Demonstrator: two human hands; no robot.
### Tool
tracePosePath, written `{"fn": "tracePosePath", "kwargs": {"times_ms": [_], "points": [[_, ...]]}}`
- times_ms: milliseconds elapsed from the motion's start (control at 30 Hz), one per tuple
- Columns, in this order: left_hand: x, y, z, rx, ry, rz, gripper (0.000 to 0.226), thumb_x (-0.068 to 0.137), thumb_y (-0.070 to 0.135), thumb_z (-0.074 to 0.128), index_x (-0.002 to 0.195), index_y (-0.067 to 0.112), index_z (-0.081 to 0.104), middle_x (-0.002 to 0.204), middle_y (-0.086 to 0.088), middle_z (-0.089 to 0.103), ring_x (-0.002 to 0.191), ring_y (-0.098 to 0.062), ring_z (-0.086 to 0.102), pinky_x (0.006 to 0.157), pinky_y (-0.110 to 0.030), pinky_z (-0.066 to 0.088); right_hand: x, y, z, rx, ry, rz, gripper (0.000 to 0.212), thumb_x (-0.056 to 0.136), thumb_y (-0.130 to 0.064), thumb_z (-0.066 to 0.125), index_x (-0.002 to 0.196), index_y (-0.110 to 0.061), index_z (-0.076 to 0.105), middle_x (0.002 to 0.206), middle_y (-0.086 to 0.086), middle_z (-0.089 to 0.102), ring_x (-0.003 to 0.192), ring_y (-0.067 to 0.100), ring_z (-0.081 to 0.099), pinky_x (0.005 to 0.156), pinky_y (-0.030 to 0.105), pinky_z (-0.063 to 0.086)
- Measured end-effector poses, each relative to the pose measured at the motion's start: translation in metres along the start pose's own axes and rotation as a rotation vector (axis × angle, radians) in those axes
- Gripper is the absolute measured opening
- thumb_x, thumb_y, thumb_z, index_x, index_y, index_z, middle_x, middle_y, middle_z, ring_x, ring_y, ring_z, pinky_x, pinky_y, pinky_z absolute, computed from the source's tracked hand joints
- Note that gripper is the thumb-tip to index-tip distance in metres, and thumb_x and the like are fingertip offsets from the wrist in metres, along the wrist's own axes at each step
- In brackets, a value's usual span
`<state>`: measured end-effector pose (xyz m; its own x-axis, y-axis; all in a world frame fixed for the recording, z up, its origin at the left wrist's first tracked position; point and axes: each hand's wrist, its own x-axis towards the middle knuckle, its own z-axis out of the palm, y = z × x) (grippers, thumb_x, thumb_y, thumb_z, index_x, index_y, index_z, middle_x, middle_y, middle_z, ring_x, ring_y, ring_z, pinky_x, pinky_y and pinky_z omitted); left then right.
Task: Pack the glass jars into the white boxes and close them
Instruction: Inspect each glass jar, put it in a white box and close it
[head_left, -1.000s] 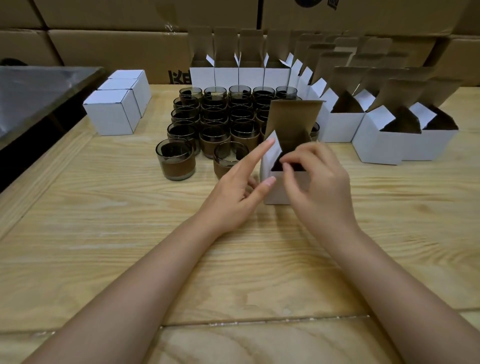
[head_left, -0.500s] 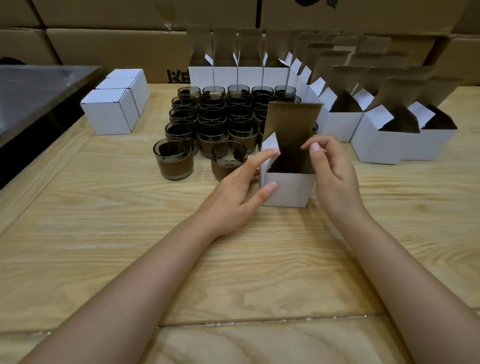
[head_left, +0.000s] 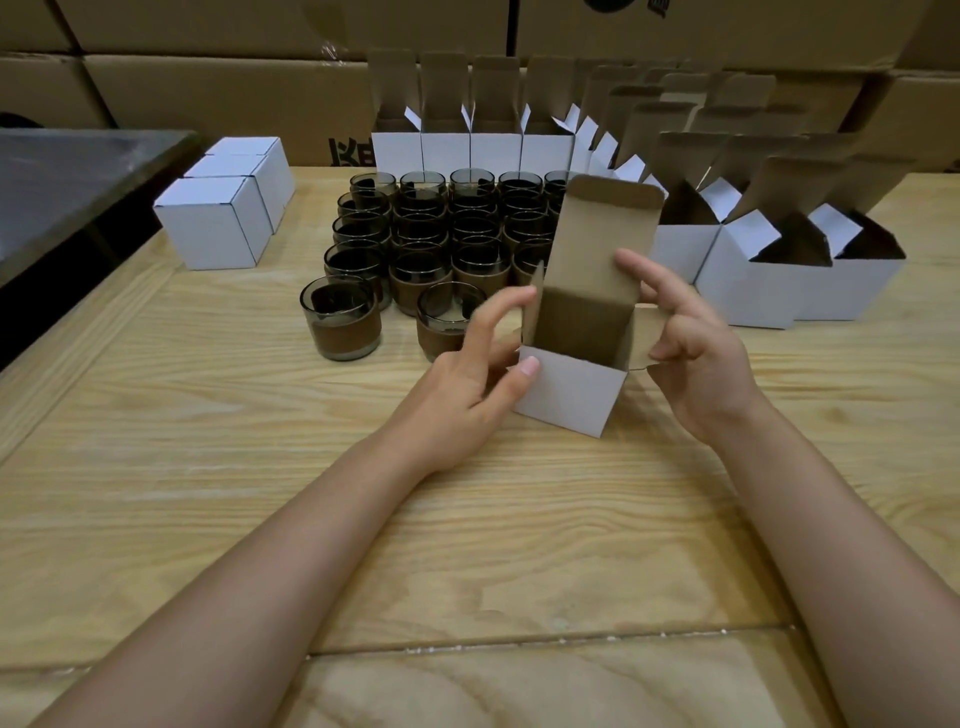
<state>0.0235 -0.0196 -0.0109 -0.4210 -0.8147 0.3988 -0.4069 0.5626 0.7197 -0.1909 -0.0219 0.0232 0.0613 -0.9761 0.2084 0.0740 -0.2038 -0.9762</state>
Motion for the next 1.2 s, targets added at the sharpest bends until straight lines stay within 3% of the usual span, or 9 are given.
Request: {"fn": "tracePosePath", "kwargs": {"times_ms": [100,233,433,533,733,900,1000,1100,1200], "points": [[0.0,-0.001,0.001,-0.032,0.033,-0.06,0.042,0.092,0.052,0.04,0.126,0.05,0.015,0.111,-0.006,0.068,0.099,-0.005,0.063,0.085,-0.029,0.05,0.003,0.003,-0.006,0.043,0.025,0.044,0.077,0.053,-0.009,0.036,0.128,-0.017,0.054,0.114,0.004,0.056,0.096,0.014,0.06,0.079,0.024,0.05],[0.002,-0.002,0.002,-0.044,-0.002,-0.134,0.029,0.091,0.054,0.048,0.106,0.049,0.023,0.096,0.035,0.062,0.101,0.014,0.058,0.082,-0.019,0.048,0.005,0.006,-0.012,0.07,0.05,0.058,0.071,0.056,-0.011,0.035,0.121,-0.019,0.061,0.109,0.0,0.058,0.09,0.012,0.063,0.067,0.02,0.051],[0.002,-0.003,0.003,-0.089,0.005,-0.177,0.035,0.087,0.045,0.061,0.101,0.047,0.029,0.124,0.008,0.056,0.106,0.011,0.056,0.083,-0.013,0.05,0.006,0.009,-0.014,0.121,0.042,0.084,0.066,0.057,-0.013,0.035,0.114,-0.023,0.066,0.102,-0.007,0.063,0.08,0.009,0.066,0.06,0.022,0.052],[0.002,-0.002,0.003,-0.094,-0.016,-0.12,0.048,0.087,0.039,0.066,0.105,0.056,0.025,0.131,-0.001,0.055,0.11,-0.002,0.059,0.093,-0.029,0.052,0.006,0.009,-0.015,0.112,0.03,0.069,0.064,0.058,-0.013,0.036,0.114,-0.023,0.065,0.103,-0.005,0.062,0.08,0.01,0.065,0.06,0.023,0.052],[0.0,0.002,0.004,0.063,0.017,0.02,0.062,0.084,0.055,0.052,0.131,0.057,0.013,0.116,0.024,0.043,0.114,-0.007,0.053,0.087,-0.032,0.05,0.004,0.002,-0.003,0.049,0.064,0.009,0.044,0.077,-0.011,0.046,0.117,-0.023,0.058,0.107,0.001,0.061,0.082,0.008,0.063,0.064,0.023,0.052],[0.0,-0.002,0.006,0.034,0.049,0.035,0.062,0.085,0.054,0.053,0.129,0.055,0.009,0.128,0.005,0.044,0.121,-0.009,0.051,0.09,-0.034,0.049,0.001,-0.013,0.001,-0.475,0.308,-0.201,0.018,0.097,-0.017,0.052,0.11,-0.026,0.059,0.116,0.001,0.055,0.108,0.012,0.054,0.095,0.033,0.048],[0.001,-0.003,0.006,0.046,0.043,0.051,0.062,0.085,0.055,0.051,0.13,0.053,0.008,0.131,-0.007,0.049,0.115,-0.023,0.058,0.084,-0.041,0.054,-0.003,-0.036,0.01,-0.731,0.436,-0.535,0.021,0.093,-0.014,0.054,0.111,-0.008,0.062,0.109,0.0,0.05,0.102,0.014,0.051,0.091,0.024,0.046],[0.002,-0.004,0.005,0.037,0.038,0.051,0.06,0.087,0.053,0.051,0.131,0.052,0.01,0.122,0.002,0.051,0.102,-0.015,0.061,0.078,-0.036,0.053,-0.002,-0.061,0.037,-0.855,0.192,-0.741,0.022,0.089,-0.003,0.054,0.108,-0.004,0.065,0.099,0.002,0.058,0.089,0.018,0.058,0.081,0.025,0.049],[0.003,-0.006,0.004,0.037,0.028,0.074,0.05,0.093,0.044,0.053,0.132,0.047,0.022,0.126,0.012,0.048,0.097,-0.001,0.056,0.082,-0.031,0.049,0.016,-0.079,0.076,-1.024,-0.284,-0.549,0.031,0.091,-0.012,0.057,0.122,-0.017,0.063,0.11,-0.002,0.063,0.101,0.011,0.058,0.087,0.021,0.046]]}}
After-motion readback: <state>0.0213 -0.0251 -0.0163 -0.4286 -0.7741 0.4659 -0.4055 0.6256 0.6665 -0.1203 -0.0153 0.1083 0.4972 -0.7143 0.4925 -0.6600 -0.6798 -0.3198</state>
